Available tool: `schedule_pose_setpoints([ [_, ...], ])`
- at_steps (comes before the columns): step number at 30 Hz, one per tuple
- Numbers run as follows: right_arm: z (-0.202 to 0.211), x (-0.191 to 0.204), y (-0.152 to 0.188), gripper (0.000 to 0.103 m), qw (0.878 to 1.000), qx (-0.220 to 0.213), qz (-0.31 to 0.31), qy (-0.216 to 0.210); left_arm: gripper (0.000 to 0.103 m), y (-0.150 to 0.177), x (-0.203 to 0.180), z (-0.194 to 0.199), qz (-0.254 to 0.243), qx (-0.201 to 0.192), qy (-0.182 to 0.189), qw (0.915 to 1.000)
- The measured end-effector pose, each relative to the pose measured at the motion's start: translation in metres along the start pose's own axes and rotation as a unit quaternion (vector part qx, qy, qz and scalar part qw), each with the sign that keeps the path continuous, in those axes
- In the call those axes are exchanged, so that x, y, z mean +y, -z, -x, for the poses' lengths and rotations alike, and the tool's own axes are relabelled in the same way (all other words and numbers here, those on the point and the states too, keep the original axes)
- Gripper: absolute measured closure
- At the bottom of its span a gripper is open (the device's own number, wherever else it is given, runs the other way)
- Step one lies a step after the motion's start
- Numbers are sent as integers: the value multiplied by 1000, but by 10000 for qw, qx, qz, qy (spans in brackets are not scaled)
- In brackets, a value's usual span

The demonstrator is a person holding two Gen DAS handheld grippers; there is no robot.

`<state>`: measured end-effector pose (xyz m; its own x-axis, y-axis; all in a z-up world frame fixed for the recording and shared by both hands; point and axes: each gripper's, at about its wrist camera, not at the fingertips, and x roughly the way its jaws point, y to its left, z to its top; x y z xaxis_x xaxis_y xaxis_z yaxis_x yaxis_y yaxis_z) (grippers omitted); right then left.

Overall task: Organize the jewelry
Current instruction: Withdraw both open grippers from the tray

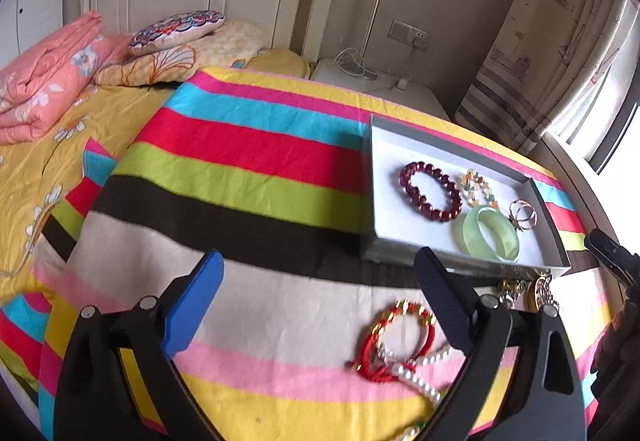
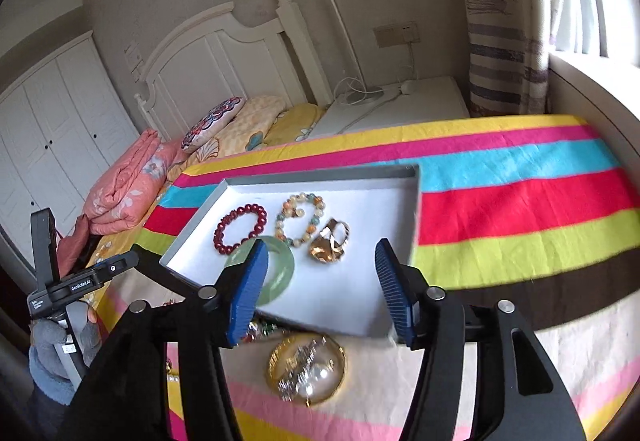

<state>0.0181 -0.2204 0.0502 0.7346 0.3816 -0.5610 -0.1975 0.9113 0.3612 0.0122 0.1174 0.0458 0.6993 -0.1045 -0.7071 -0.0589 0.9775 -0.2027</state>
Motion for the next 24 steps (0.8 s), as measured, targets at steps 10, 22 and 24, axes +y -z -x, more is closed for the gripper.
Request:
schedule_pose_setpoints([
  [10,42,-21,65,20,9983,-113,-555,161,4,69,15,29,190,-57,80,9998],
  [22,37,16,78,29,9995,62,186,252,3,71,21,34,476,-207,674,9964],
  [24,32,28,80,36,9989,144,361,280,3,70,21,35,475,-230,742,9958],
])
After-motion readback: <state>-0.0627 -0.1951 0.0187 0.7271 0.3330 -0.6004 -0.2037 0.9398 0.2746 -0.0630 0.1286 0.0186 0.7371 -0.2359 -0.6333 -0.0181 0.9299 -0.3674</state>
